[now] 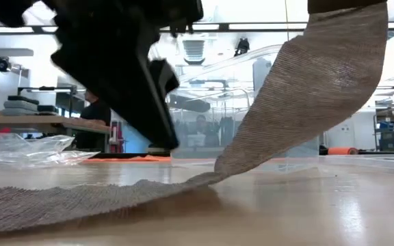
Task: Roll bandage
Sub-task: Roll the brown bandage
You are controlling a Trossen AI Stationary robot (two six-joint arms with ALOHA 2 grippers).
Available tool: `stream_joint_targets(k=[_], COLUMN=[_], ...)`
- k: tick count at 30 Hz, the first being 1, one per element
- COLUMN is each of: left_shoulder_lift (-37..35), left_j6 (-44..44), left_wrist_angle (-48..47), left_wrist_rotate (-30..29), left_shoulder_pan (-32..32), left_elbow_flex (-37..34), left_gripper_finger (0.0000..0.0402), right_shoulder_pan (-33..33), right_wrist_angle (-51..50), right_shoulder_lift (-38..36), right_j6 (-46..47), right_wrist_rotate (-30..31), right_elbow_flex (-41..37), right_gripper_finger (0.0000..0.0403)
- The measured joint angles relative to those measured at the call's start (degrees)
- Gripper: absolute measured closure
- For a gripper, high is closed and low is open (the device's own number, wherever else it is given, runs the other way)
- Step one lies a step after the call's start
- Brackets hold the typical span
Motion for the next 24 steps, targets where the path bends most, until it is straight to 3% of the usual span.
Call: stream_joint_targets(k=[8, 12, 18, 24], left_shoulder_lift=[-0.4, -3.9, -14.9, -24.4], left_j6=[4.8, 11.4, 20.6, 27.0], left_wrist_angle=[-15.9, -17.7, -4.1, 16.6], left_wrist_rotate=[-3.0, -9.7, -11.6, -2.5], left_shoulder_pan=[0.9, 1.7, 7.4, 13.9], left_elbow_flex=[9.5, 10.5, 6.8, -2.2], left_gripper_finger=[0.0221, 0.0196, 0.0189, 0.0189], right_shoulder_pan=[0.0, 0.0, 1.2, 2.4], right_wrist_angle=[-2.9, -4.0, -3.5, 1.3], right_shoulder_lift=[1.2, 1.3, 1.5, 3.6], right_j6=[2.7, 2.0, -1.0, -7.2], right_wrist_rotate=[-0.1, -1.4, -1.6, -1.2], right_elbow_flex=[0.0, 0.0, 5.2, 11.8], right_gripper_finger=[0.0283, 0.0286, 0.0282, 0.0288])
